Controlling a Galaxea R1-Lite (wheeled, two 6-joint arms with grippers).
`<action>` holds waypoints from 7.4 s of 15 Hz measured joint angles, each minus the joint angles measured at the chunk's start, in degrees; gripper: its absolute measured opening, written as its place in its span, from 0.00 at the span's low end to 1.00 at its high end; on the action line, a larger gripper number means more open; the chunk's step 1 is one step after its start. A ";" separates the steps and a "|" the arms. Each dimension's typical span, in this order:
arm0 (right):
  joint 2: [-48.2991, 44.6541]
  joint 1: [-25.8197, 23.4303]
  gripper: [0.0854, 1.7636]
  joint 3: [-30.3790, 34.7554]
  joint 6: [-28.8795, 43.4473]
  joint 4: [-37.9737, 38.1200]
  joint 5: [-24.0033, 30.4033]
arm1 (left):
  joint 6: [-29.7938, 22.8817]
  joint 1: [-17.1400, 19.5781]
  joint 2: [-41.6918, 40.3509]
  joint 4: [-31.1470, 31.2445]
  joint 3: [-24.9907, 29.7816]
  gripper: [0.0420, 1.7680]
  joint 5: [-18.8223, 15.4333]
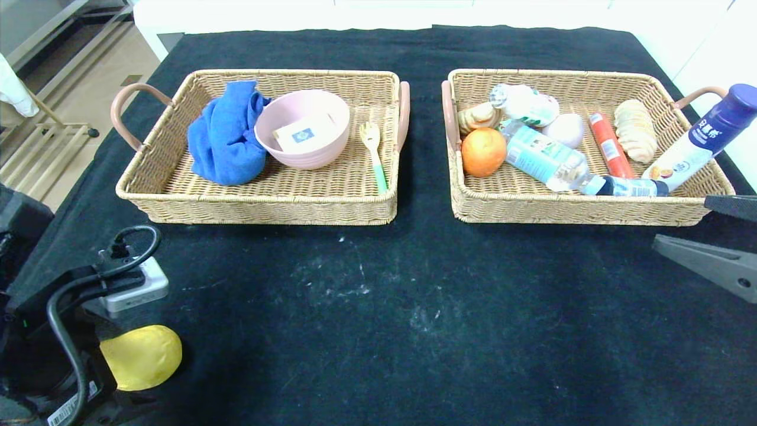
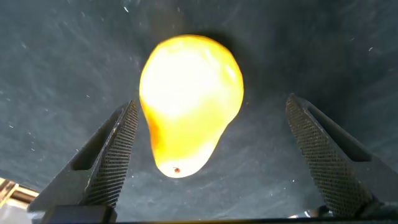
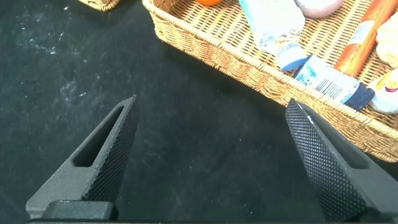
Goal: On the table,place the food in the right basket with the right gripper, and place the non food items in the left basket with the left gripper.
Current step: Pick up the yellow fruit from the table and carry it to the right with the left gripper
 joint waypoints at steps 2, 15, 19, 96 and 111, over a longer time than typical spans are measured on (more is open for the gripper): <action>0.02 0.00 0.97 0.02 0.00 -0.02 0.05 | -0.18 0.09 0.43 -0.09 0.52 0.97 0.22; 0.11 0.15 0.97 0.35 -0.11 0.00 0.00 | -0.40 0.44 3.88 -3.94 1.41 0.97 2.84; 0.11 0.20 0.97 0.38 -0.13 0.00 0.02 | -0.38 0.44 4.62 -6.39 2.29 0.97 2.95; 0.55 -0.18 0.97 0.20 -0.11 -0.06 0.02 | -60.71 -44.91 33.65 -1.32 -37.46 0.61 8.52; 0.66 -0.16 0.97 0.20 -0.11 -0.09 -0.04 | -60.73 -44.91 33.40 -1.32 -37.34 0.91 8.30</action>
